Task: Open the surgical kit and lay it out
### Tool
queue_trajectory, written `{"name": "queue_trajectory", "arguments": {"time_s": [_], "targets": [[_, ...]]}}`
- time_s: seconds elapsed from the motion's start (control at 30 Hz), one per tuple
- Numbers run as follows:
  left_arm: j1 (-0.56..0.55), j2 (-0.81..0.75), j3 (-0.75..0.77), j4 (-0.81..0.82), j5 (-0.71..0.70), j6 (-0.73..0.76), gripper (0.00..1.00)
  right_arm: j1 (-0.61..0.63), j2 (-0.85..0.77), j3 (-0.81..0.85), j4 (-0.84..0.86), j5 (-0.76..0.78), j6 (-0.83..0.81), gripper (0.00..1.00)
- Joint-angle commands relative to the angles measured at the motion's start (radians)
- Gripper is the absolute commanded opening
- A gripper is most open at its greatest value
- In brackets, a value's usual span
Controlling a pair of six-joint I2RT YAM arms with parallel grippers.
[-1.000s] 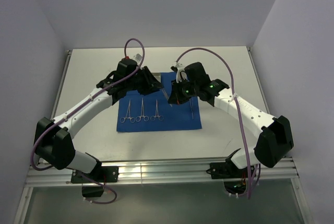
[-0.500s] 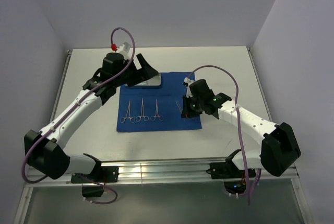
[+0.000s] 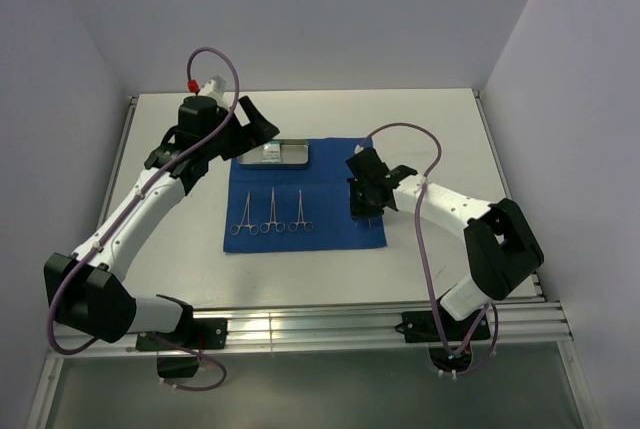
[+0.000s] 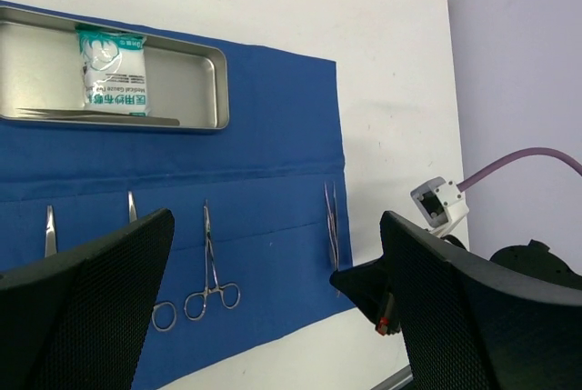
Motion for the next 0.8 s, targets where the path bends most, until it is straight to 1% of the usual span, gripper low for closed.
{"name": "queue_trajectory", "arguments": {"time_s": [0.0, 0.13, 0.33, 0.77], "targets": [[0.010, 0.006, 0.011, 0.026, 0.000, 0.015, 0.99, -0.004, 0.017, 0.064, 0.000, 0.056, 0.031, 0.00], [0.024, 0.014, 0.015, 0.035, 0.013, 0.006, 0.99, -0.004, 0.054, 0.074, 0.005, 0.027, 0.052, 0.00], [0.042, 0.019, 0.023, 0.043, 0.024, 0.012, 0.99, -0.004, 0.089, 0.061, 0.045, -0.001, 0.034, 0.00], [0.059, 0.029, 0.032, 0.035, 0.047, 0.009, 0.99, -0.011, 0.143, 0.060, 0.049, 0.024, 0.043, 0.00]]}}
